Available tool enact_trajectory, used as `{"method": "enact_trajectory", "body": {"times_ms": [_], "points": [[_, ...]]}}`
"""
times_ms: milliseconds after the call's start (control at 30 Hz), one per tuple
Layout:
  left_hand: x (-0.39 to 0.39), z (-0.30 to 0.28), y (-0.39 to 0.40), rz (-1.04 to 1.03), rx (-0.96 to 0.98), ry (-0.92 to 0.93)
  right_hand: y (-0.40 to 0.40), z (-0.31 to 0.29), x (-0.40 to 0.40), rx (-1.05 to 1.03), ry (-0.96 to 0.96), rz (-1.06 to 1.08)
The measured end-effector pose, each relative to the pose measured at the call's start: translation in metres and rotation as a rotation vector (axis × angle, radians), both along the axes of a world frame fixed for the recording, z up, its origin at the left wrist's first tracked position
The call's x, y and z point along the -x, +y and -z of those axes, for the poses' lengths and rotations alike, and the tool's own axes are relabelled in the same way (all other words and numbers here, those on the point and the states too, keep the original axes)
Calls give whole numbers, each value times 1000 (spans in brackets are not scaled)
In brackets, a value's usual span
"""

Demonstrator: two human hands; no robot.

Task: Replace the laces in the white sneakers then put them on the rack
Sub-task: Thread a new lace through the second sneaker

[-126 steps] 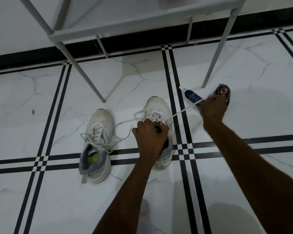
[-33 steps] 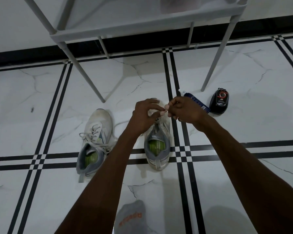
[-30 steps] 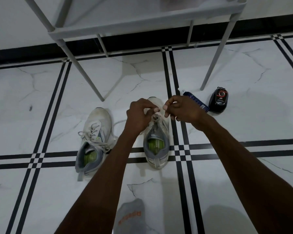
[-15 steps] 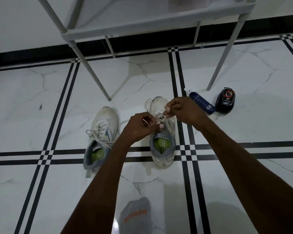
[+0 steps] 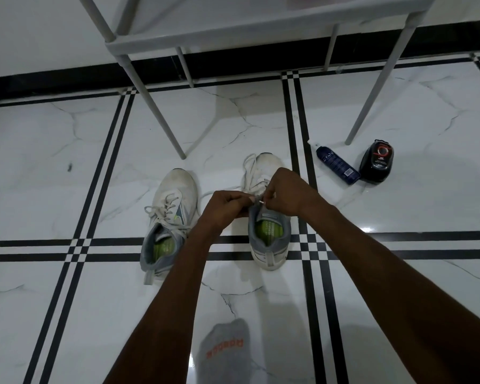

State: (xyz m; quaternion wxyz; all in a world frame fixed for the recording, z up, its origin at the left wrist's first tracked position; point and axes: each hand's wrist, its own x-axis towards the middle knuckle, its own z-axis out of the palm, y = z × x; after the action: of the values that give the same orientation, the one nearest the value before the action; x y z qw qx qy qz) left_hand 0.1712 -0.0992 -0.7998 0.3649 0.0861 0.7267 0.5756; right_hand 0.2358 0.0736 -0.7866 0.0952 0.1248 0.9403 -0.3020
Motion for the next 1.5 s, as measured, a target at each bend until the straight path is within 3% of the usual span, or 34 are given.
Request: {"method": "enact_trajectory", "body": {"times_ms": [467, 600, 800, 967, 1133, 1167, 1233, 1300, 1333, 1400, 1500], "points": [[4, 4, 3, 78, 76, 143, -2, 19, 7, 10, -46, 113], [3, 10, 5, 65, 102, 231, -8, 23, 2, 62, 37, 236], [-5, 15, 15, -43, 132, 222, -3, -1, -14, 221, 163, 391], [-7, 17, 21, -61, 202, 271, 1, -4, -7, 232, -182, 385], [-6, 18, 16, 8, 198, 276, -14, -3, -9, 256, -167, 507], [-3, 17, 13, -47, 205, 298, -14, -6, -10, 270, -154, 539], [12, 12, 1, -388, 239, 376, -12, -6, -11, 281, -163, 541], [35, -1, -20, -810, 301, 611, -10, -3, -11, 304, -173, 515], [41, -8, -29, -902, 330, 753, -9, -1, -12, 324, -174, 497], [46, -14, -36, -819, 365, 928, -8, -1, -12, 342, -165, 463], [30, -6, -17, -277, 267, 886, -7, -5, -12, 345, -171, 441]]}}
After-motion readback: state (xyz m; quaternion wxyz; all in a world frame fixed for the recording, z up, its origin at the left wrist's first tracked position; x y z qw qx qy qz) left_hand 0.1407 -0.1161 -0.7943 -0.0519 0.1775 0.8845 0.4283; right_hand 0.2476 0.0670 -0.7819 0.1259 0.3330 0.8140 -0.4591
